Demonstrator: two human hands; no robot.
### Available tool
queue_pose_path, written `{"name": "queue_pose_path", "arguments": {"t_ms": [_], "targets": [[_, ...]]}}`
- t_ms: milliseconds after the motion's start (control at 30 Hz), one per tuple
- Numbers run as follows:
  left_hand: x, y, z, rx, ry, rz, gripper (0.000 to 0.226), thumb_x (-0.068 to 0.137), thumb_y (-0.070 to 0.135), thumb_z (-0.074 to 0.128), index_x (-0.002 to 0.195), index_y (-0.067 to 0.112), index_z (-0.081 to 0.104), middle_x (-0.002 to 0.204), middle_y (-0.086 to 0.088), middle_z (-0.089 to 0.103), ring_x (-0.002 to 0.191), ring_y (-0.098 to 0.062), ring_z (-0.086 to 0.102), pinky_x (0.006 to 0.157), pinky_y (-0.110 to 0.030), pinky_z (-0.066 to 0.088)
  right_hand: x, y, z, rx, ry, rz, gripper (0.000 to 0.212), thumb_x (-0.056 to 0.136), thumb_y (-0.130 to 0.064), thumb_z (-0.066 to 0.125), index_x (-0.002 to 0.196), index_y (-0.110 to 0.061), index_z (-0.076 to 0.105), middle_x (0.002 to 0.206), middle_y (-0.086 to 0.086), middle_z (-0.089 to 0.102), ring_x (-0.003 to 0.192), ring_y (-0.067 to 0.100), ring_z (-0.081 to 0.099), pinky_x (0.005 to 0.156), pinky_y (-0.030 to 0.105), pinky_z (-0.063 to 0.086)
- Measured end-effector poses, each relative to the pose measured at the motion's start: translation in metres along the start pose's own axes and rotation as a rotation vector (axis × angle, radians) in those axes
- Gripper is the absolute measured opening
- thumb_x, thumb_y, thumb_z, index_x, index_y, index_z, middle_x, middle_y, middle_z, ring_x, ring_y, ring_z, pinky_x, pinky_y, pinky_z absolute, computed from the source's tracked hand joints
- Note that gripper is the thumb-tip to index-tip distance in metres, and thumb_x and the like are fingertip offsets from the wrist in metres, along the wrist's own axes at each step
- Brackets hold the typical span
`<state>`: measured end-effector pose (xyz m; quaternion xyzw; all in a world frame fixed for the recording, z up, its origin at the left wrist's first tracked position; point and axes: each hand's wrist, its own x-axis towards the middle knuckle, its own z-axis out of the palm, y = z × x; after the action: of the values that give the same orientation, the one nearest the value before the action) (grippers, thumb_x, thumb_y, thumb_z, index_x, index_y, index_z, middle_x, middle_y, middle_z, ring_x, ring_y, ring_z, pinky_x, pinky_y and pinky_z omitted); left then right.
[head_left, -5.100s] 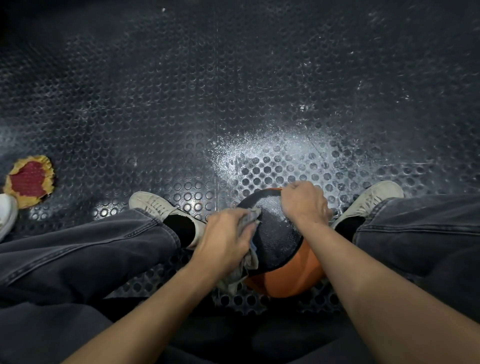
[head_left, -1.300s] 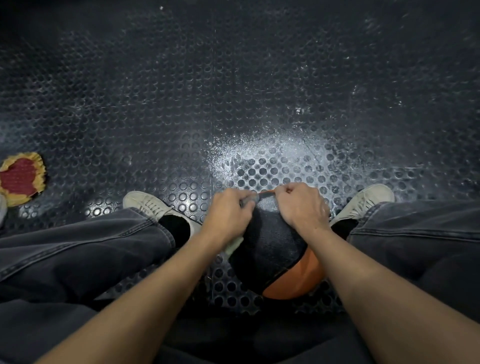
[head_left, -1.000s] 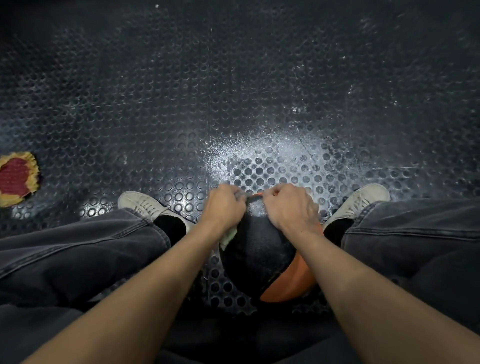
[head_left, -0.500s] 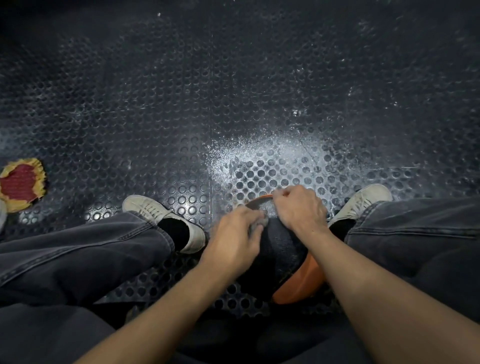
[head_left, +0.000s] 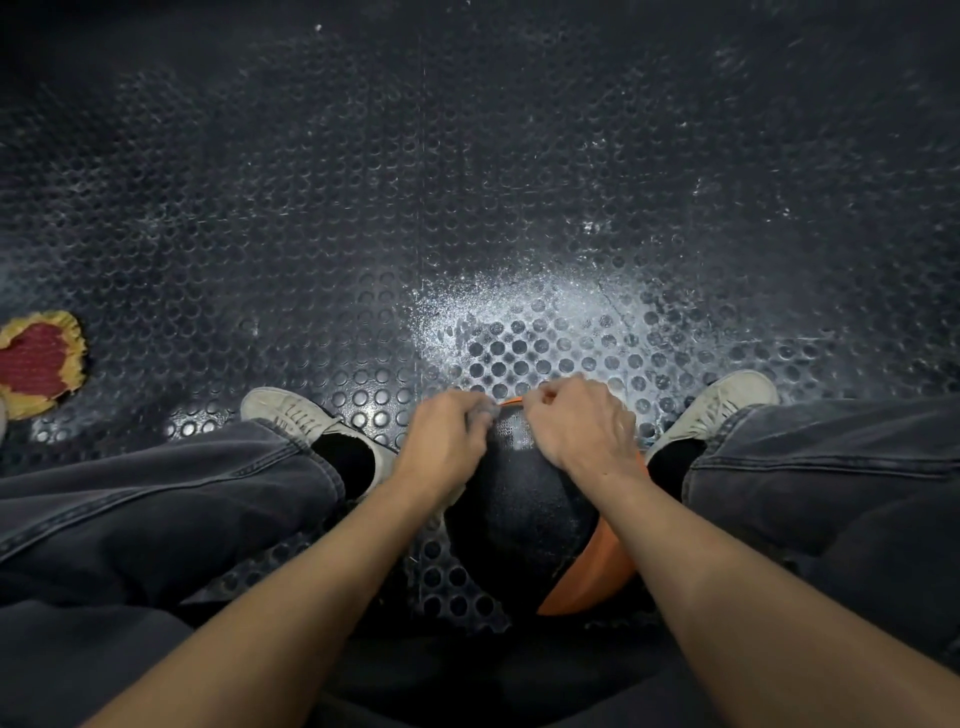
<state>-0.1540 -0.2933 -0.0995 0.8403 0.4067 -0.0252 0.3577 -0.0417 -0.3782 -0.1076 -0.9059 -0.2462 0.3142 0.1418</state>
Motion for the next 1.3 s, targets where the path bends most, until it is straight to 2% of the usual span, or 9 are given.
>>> {"name": "queue_pose_path", "arguments": {"t_ms": [67,233,433,633,767,867,1067,1133,1300], "targets": [[0.010,0.000,0.001,-0.008,-0.032,-0.072,0.016,0.096,0.017,0.056,0.100,0.015,0.071,0.086,0.002,0.068,0.071,-0.013,0.056,0.066,-0.021,0.040,-0.001,-0.002,0.000,-0.015,0.018,0.022,0.035,0.098,-0.040,0.040,0.092,-0.020,0.069,0.076,-0.001,0.058,0.074,0.021,0.056,0.095,0.048,0.048],[-0.047,0.009,-0.006,-0.022,-0.053,0.190,0.016,0.093,0.019,0.058,0.102,0.017,0.071,0.101,0.006,0.065,0.093,-0.009,0.057,0.086,-0.025,0.042,0.004,0.007,-0.005,-0.007,0.013,0.046,0.037,0.099,-0.040,0.039,0.092,-0.018,0.068,0.076,-0.001,0.056,0.077,0.022,0.055,0.097,0.048,0.046],[0.002,-0.004,0.004,-0.031,0.041,-0.126,0.018,0.095,0.018,0.055,0.092,0.010,0.071,0.086,-0.006,0.070,0.076,-0.017,0.060,0.068,-0.027,0.043,0.003,0.001,-0.002,-0.003,0.013,0.049,0.036,0.098,-0.040,0.042,0.093,-0.018,0.070,0.085,0.003,0.062,0.077,0.022,0.055,0.101,0.051,0.044],[-0.039,0.005,-0.004,-0.066,0.015,0.088,0.015,0.092,0.019,0.061,0.104,0.021,0.071,0.097,0.009,0.062,0.085,-0.002,0.053,0.075,-0.011,0.036,0.013,0.010,-0.002,0.008,0.013,0.098,0.033,0.098,-0.041,0.046,0.094,-0.018,0.069,0.078,-0.002,0.060,0.077,0.021,0.055,0.104,0.048,0.039],[-0.014,-0.020,0.003,-0.353,0.057,-0.225,0.022,0.094,0.024,0.060,0.114,0.023,0.068,0.106,0.009,0.068,0.096,-0.006,0.062,0.087,-0.019,0.047,0.019,0.021,-0.009,0.311,0.027,0.120,0.030,0.095,-0.032,0.057,0.071,-0.016,0.067,0.082,-0.001,0.073,0.062,0.017,0.053,0.076,0.034,0.055],[-0.010,-0.042,0.024,-0.507,0.062,-0.388,0.030,0.086,0.044,0.059,0.112,0.032,0.068,0.114,0.010,0.068,0.108,-0.013,0.061,0.104,-0.039,0.044,0.018,0.044,-0.014,0.368,0.008,0.285,0.038,0.095,-0.030,0.053,0.060,-0.017,0.049,0.077,0.005,0.061,0.072,0.022,0.052,0.059,0.028,0.037],[0.000,-0.070,0.043,-1.017,-0.087,-0.651,0.044,0.071,0.044,0.067,0.107,0.019,0.072,0.114,-0.002,0.070,0.110,-0.021,0.064,0.105,-0.046,0.042,0.015,0.058,-0.005,0.533,-0.375,0.466,0.053,0.086,-0.063,0.048,0.107,-0.018,0.066,0.104,0.013,0.068,0.095,0.034,0.066,0.097,0.048,0.050],[0.001,-0.064,0.043,-1.009,-0.070,-0.618,0.023,0.081,0.035,0.064,0.096,0.022,0.074,0.114,0.001,0.070,0.111,-0.017,0.063,0.105,-0.042,0.042,0.016,0.060,-0.010,0.553,-0.401,0.456,0.049,0.090,-0.062,0.049,0.107,-0.019,0.064,0.105,0.013,0.068,0.097,0.034,0.066,0.098,0.049,0.048],[-0.006,-0.043,0.039,-1.068,0.051,-0.556,0.019,0.095,0.024,0.054,0.098,0.017,0.072,0.104,-0.004,0.073,0.103,-0.021,0.067,0.099,-0.044,0.048,0.016,0.054,-0.022,0.467,-0.294,0.323,0.054,0.089,-0.071,0.044,0.111,-0.027,0.067,0.117,0.005,0.065,0.106,0.030,0.061,0.102,0.049,0.043]]}}
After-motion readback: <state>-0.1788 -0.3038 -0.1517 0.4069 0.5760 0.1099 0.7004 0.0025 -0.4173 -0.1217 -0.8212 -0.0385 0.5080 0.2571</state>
